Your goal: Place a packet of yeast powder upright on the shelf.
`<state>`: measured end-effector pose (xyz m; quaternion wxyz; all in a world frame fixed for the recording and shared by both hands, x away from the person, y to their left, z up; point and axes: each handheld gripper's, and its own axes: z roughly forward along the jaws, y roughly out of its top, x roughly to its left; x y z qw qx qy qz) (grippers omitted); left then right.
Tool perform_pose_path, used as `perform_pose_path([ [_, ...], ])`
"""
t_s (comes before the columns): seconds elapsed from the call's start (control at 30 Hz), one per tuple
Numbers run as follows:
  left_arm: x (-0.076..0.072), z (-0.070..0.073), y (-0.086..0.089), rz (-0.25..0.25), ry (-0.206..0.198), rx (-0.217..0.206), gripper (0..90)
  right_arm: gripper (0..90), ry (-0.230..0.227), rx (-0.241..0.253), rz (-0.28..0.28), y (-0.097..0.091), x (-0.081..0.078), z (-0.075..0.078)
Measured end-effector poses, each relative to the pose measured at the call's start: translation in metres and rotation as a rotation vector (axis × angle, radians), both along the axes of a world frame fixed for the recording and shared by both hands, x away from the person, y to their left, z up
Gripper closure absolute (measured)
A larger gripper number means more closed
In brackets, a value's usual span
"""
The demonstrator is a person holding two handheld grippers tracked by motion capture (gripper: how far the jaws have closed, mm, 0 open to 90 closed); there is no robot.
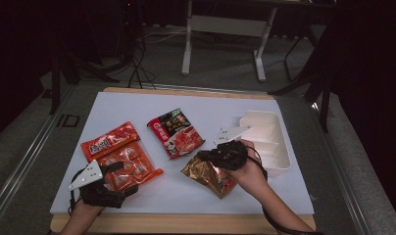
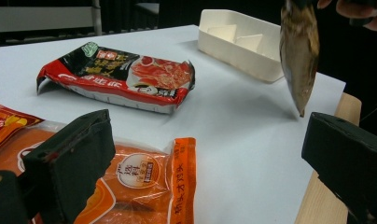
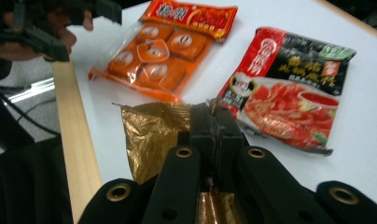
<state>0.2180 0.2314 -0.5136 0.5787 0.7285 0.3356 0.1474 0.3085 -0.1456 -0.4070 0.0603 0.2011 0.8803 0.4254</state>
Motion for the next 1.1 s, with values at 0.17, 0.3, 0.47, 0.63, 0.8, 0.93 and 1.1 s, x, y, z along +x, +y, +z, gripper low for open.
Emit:
perform_pose_path([
  [0.17,0.000,0.000,0.000,-0.002,0.003,0.000,2.2,89.4,-0.027,0.044,-0.021,-0.001,0.000,0.014],
  [0.3,0.001,-0.001,0.000,-0.007,0.006,-0.007,2.2,89.4,-0.060,0.063,-0.030,0.000,0.002,0.028],
  [0.47,0.001,-0.001,0.000,-0.007,0.005,-0.012,2.2,89.4,-0.070,0.088,-0.043,0.001,0.008,0.037],
  [0.63,0.001,-0.002,0.000,-0.011,0.000,-0.019,2.2,89.4,-0.080,0.144,-0.092,-0.004,0.023,0.051],
  [0.8,0.001,-0.002,0.000,-0.020,0.000,-0.011,2.2,89.4,-0.087,0.168,-0.134,-0.009,0.036,0.060],
  [0.93,0.001,-0.002,-0.001,-0.022,0.001,-0.012,2.2,89.4,-0.101,0.173,-0.163,-0.013,0.046,0.065],
  [1.1,0.001,-0.002,0.000,-0.021,0.002,-0.021,2.2,89.4,-0.126,0.161,-0.196,-0.020,0.055,0.070],
])
